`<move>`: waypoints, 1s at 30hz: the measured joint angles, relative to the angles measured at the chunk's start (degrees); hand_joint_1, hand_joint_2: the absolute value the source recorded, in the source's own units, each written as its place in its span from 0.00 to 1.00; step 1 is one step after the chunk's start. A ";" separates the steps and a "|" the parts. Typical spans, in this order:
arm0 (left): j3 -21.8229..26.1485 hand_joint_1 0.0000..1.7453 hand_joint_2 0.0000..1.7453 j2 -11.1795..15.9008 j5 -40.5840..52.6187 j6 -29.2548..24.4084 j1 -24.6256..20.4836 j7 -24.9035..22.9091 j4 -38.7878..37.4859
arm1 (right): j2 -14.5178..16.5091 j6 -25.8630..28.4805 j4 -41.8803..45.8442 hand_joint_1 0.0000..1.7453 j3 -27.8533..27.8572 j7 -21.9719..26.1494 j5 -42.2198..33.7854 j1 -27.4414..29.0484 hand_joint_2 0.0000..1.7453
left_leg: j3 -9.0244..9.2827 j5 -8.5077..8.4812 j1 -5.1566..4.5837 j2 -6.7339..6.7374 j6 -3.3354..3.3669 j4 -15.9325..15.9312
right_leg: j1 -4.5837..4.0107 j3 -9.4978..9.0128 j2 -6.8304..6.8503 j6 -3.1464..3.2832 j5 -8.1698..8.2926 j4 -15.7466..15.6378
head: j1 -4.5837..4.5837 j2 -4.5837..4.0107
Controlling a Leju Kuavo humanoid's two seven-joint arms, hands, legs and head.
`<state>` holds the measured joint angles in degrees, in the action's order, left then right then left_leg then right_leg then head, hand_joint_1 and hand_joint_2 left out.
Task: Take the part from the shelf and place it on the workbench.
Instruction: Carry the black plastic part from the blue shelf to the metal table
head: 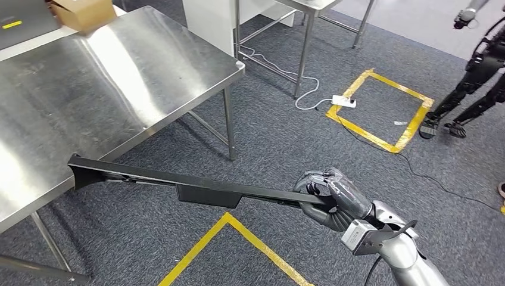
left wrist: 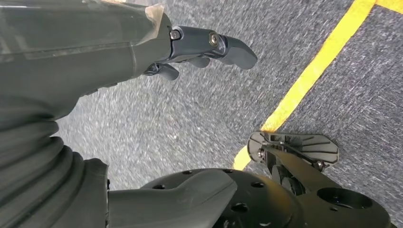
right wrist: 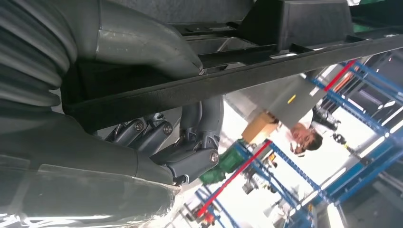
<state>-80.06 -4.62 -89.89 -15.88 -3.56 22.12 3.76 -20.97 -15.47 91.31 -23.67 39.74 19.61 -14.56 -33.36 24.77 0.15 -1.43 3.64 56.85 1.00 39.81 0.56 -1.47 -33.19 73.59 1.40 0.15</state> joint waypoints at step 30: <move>6.83 0.00 1.00 -0.91 -0.07 -1.00 0.59 -0.14 -0.04 | 2.20 -1.43 -4.19 1.00 0.34 -0.39 0.11 -4.28 1.00 | -0.40 0.00 -0.07 0.18 0.13 0.27 | -0.29 -0.52 -0.01 0.10 -0.40 -0.65 | 0.00 0.00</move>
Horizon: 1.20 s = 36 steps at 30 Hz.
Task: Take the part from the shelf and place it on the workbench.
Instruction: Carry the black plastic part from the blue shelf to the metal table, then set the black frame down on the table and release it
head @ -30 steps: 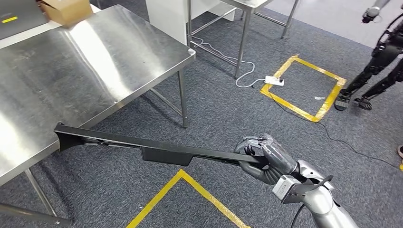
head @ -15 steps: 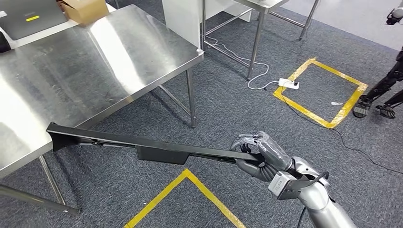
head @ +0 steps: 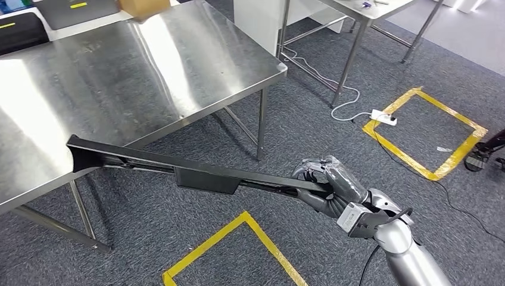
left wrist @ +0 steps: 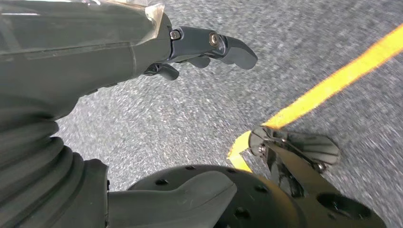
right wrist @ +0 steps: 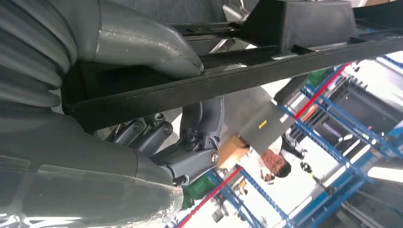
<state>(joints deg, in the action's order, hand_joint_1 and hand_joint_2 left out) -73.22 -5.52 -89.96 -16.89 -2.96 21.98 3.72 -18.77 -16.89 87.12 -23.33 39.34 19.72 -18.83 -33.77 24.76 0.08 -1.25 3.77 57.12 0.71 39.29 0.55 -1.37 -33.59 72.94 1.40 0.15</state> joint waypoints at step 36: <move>0.92 0.00 1.00 -1.12 1.30 2.85 0.06 -1.40 -0.66 | 2.45 2.08 2.15 1.00 4.56 -0.38 2.65 5.67 1.00 | 0.05 0.51 -0.67 -2.99 -0.15 0.74 | 0.21 -5.90 -1.58 -1.84 6.28 -13.25 | 0.10 0.00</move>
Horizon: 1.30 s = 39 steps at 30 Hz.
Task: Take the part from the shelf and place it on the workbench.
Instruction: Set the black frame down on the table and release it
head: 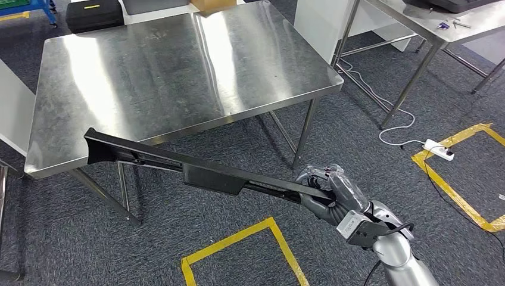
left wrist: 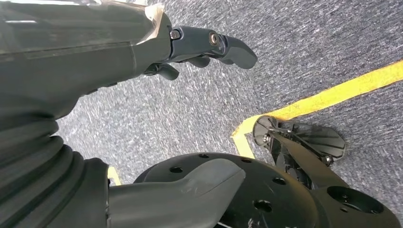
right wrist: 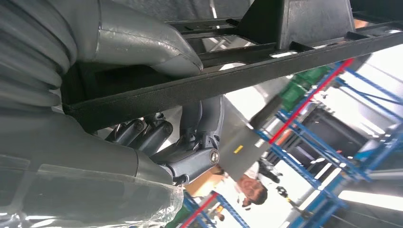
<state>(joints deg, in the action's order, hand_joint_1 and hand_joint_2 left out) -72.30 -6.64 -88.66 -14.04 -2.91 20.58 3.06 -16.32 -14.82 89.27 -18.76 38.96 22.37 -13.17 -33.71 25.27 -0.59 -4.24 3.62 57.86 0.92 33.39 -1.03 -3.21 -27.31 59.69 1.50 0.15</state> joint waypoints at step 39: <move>0.11 0.00 1.00 -1.05 -1.24 -2.94 0.04 1.03 -1.15 | 0.36 -1.39 -0.88 1.00 1.63 -2.33 -1.27 -8.74 1.00 | -0.95 0.21 -0.18 4.00 -1.06 0.79 | -0.49 -1.50 3.08 1.28 0.87 -2.61 | 0.35 0.00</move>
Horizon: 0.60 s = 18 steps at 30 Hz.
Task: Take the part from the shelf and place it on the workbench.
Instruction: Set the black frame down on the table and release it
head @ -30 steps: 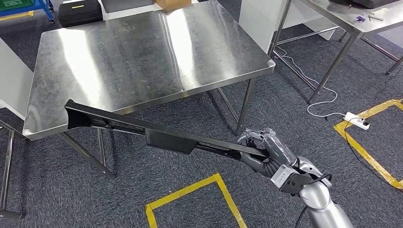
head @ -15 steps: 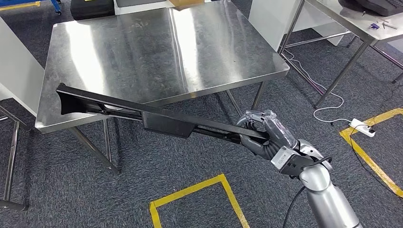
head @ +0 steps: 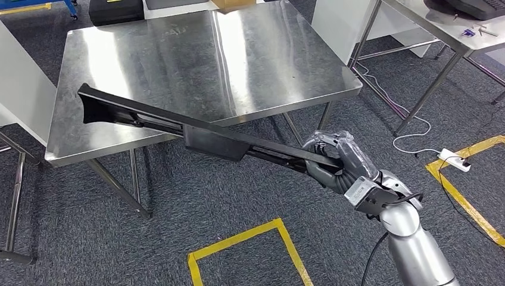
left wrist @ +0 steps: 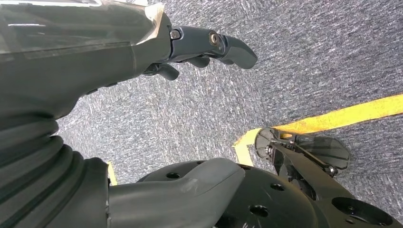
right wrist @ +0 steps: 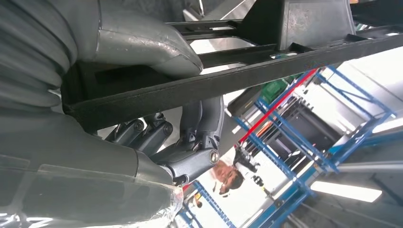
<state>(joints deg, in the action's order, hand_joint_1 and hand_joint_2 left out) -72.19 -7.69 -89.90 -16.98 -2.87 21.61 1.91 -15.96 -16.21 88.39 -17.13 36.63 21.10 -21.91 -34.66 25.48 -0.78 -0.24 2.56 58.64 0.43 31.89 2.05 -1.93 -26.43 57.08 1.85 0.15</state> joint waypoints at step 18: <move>-0.11 0.00 1.00 0.35 0.64 -0.46 -0.12 -0.75 -0.01 | -1.78 0.60 3.29 1.00 6.07 1.35 -0.33 5.28 1.00 | 0.01 0.00 0.15 0.03 -0.01 0.00 | -0.03 0.02 -0.01 0.01 -0.01 0.01 | -0.02 0.00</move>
<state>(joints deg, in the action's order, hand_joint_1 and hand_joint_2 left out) -72.30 -7.34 -89.25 -17.44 -2.99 20.86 1.90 -17.74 -15.61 91.67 -11.07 37.98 20.76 -16.63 -34.65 25.48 -0.62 -0.21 2.55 58.64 0.40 31.91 2.04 -1.92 -26.44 57.08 1.84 0.15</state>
